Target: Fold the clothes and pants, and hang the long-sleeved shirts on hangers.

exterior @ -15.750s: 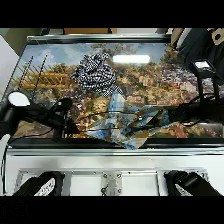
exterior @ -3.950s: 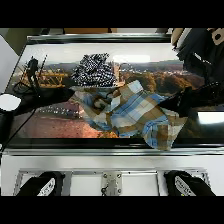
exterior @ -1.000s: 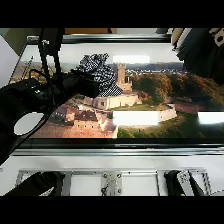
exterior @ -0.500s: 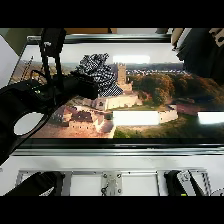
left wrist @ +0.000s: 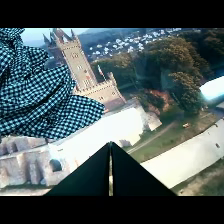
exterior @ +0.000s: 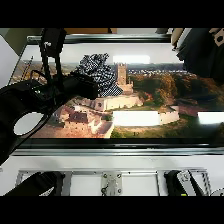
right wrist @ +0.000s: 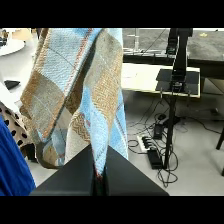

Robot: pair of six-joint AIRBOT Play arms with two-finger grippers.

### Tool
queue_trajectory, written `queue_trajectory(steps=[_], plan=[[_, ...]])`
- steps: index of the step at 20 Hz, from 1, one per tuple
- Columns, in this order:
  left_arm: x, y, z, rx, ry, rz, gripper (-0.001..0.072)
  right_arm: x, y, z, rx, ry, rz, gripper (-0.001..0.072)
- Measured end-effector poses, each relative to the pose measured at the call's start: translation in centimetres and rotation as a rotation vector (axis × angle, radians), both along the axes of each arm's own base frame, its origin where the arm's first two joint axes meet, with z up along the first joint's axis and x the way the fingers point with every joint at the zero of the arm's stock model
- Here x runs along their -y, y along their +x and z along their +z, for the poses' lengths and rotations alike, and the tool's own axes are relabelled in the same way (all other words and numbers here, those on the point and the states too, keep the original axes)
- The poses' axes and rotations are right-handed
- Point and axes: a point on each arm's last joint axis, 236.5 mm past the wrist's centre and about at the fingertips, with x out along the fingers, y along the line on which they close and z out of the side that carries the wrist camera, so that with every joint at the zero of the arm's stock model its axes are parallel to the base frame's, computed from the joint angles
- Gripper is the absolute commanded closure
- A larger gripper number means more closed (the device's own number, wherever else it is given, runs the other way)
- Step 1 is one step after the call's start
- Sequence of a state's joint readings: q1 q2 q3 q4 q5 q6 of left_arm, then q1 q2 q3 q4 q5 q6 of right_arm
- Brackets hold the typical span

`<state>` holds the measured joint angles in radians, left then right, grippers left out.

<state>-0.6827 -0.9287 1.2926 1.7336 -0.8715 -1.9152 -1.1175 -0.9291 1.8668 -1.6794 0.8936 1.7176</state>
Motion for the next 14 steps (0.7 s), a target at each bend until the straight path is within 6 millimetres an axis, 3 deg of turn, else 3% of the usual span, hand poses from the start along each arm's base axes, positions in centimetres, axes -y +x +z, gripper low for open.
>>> queue_trajectory(steps=[6,14], plan=[[0.0,0.0,0.0,0.0,0.0,0.0,0.0694,-0.4,-0.1,0.5,0.008,-0.017,0.002,0.0702],[0.0,0.0,0.0,-0.002,-0.002,0.001,0.0694,-2.1,-0.6,2.9,0.081,-0.082,0.02,0.0702]])
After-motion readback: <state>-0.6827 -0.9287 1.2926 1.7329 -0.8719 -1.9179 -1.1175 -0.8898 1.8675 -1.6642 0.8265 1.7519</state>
